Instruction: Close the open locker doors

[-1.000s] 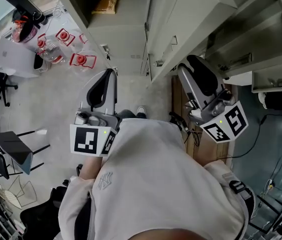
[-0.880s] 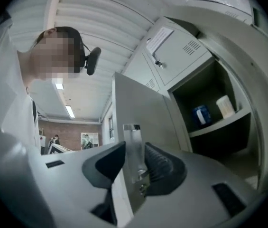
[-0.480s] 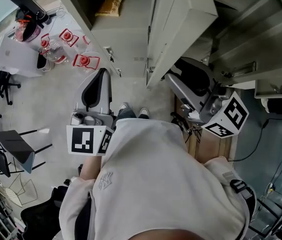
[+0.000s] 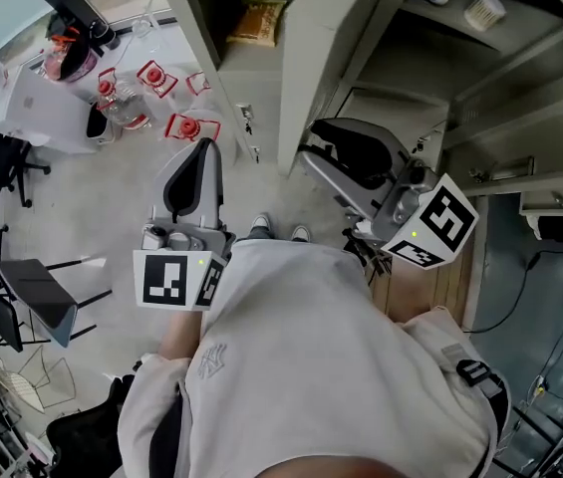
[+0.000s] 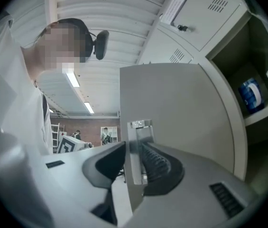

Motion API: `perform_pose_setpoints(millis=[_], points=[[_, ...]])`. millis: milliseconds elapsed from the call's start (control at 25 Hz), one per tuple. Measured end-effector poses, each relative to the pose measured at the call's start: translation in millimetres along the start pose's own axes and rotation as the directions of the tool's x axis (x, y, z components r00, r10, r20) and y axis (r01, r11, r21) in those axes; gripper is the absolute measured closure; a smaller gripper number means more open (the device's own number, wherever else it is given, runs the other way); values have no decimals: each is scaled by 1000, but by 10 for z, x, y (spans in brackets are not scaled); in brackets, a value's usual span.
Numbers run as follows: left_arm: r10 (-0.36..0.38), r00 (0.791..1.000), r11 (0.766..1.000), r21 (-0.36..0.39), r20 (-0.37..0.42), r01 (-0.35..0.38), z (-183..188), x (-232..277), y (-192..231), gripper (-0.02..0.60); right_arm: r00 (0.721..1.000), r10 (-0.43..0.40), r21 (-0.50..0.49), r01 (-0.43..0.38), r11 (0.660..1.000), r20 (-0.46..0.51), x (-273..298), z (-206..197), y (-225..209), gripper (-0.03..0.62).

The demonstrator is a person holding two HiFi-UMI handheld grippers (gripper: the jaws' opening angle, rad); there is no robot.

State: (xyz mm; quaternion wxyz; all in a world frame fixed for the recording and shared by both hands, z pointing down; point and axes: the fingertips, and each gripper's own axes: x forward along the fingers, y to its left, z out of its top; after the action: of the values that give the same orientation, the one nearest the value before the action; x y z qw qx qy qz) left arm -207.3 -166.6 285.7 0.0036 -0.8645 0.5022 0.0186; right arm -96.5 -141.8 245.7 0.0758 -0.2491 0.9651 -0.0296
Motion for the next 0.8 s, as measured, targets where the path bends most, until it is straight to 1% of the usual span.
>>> perform_pose_setpoints(millis=[240, 480, 800], points=[[28, 1000, 1000, 11, 6, -28, 43, -68, 383, 580, 999, -44, -42, 43, 998, -15, 438, -77, -72, 500], [54, 999, 999, 8, 9, -54, 47, -104, 675, 580, 990, -137, -88, 134, 987, -29, 773, -110, -271, 500], [91, 996, 996, 11, 16, -91, 67, -230, 999, 580, 982, -186, -128, 181, 975, -34, 1129, -117, -371, 500]])
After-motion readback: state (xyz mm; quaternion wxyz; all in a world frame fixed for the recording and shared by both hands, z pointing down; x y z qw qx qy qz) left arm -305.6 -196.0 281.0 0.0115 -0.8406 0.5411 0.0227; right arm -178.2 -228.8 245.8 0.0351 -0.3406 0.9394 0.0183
